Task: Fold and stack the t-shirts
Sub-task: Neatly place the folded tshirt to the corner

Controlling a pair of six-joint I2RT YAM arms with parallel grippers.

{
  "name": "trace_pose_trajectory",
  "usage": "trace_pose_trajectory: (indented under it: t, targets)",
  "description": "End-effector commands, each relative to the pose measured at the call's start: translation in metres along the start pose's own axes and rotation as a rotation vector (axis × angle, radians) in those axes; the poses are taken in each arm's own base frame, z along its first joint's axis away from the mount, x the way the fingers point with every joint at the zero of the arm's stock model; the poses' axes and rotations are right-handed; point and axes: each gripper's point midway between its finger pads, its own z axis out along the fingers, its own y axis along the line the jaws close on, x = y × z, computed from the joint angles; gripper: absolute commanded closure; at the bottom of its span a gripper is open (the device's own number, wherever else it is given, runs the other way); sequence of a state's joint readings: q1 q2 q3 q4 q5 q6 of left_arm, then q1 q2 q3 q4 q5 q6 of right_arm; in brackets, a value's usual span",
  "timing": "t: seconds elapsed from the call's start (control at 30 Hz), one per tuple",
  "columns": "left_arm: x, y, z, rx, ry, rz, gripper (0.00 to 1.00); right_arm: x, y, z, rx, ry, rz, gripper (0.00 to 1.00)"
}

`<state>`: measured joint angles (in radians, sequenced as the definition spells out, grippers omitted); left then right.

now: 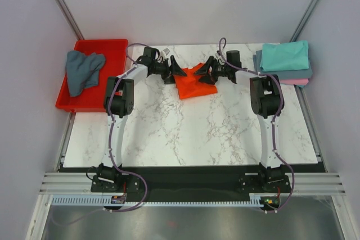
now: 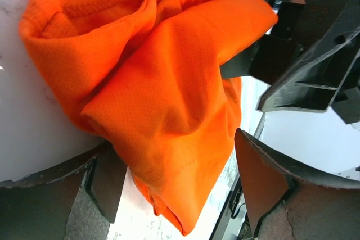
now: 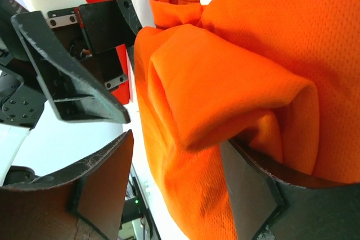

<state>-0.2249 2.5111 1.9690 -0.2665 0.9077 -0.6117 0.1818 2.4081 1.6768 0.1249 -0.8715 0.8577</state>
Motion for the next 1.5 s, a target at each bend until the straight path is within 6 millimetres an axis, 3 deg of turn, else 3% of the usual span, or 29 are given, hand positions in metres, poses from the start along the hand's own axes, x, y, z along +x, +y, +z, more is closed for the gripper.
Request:
trace_pose_trajectory:
  t: [0.0, 0.07, 0.13, 0.23, 0.27, 0.33, 0.63, 0.93, 0.97, 1.07, 1.27, 1.47]
  targets:
    - [-0.010, -0.012, -0.008, -0.013, -0.025, 0.075, 0.19, -0.038, 0.036, -0.039, -0.043, -0.060, -0.082, 0.29]
    - [-0.011, -0.014, -0.011, -0.017, -0.027, 0.090, 0.19, -0.057, 0.037, -0.054, -0.035, -0.093, -0.098, 0.29]
    - [-0.012, -0.016, -0.014, -0.027, -0.029, 0.106, 0.19, -0.074, 0.025, -0.073, -0.018, -0.131, -0.111, 0.28]
    - [-0.010, -0.013, -0.015, -0.047, -0.023, 0.123, 0.19, -0.073, 0.000, -0.082, 0.018, -0.124, -0.075, 0.29]
    - [-0.010, -0.013, -0.016, -0.051, -0.021, 0.128, 0.19, -0.081, -0.013, -0.096, 0.032, -0.148, -0.053, 0.29]
    - [-0.010, -0.012, -0.018, -0.069, -0.021, 0.143, 0.19, -0.081, -0.022, -0.098, 0.040, -0.146, -0.052, 0.29]
    - [-0.012, -0.003, -0.023, -0.116, -0.020, 0.183, 0.18, -0.077, -0.060, -0.078, 0.068, -0.110, -0.026, 0.29]
    - [-0.013, -0.001, -0.027, -0.127, -0.023, 0.183, 0.18, -0.060, -0.080, -0.055, 0.066, -0.053, -0.001, 0.28]
    - [-0.014, -0.001, -0.027, -0.127, -0.024, 0.186, 0.18, -0.051, -0.073, -0.042, 0.059, -0.027, -0.010, 0.28]
    - [-0.013, -0.002, -0.028, -0.131, -0.025, 0.186, 0.18, -0.044, -0.072, -0.033, 0.054, -0.006, -0.011, 0.28]
    - [-0.016, -0.001, -0.030, -0.136, -0.033, 0.192, 0.18, -0.025, -0.071, -0.019, 0.050, 0.039, 0.002, 0.28]
    - [-0.017, 0.000, -0.030, -0.144, -0.035, 0.192, 0.18, -0.018, -0.071, -0.013, 0.054, 0.053, 0.004, 0.28]
